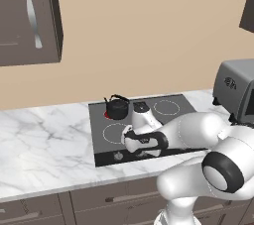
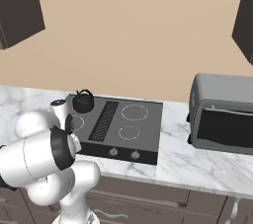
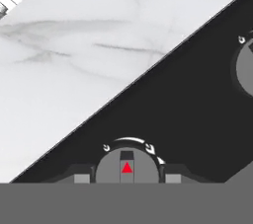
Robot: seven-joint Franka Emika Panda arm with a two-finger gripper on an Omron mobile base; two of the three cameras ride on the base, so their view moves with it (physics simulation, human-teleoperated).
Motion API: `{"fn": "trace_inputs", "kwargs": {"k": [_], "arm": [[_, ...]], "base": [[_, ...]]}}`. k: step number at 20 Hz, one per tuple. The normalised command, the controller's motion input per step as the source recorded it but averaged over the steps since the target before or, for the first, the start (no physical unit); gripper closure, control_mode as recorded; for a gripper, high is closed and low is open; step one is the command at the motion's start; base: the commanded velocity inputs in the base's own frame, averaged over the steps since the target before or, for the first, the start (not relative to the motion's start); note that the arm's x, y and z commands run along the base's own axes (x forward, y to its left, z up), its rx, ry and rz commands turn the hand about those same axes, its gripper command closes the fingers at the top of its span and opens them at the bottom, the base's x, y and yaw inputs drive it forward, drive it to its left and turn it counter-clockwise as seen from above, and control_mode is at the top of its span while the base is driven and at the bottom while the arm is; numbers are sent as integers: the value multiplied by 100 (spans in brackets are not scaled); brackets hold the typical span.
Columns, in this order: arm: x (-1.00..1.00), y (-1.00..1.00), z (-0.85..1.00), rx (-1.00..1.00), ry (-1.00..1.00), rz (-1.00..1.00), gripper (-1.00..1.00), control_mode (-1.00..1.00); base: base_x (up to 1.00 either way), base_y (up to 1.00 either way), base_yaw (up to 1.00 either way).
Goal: The kettle is done boiling. Turn off the stove, then wait for 300 timesteps before moving the kettle to the dining table.
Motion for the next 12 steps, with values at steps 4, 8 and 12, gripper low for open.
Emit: {"fn": "trace_inputs", "kwargs": {"k": [4, 8, 12], "arm": [[-2, 0, 0, 4, 0, -28, 100, -100], [-2, 0, 0, 3, 0, -28, 100, -100], [0, 0, 0, 3, 0, -29, 100, -100]], "base": [[0, 0, 0], [0, 0, 0], [0, 0, 0]]}}
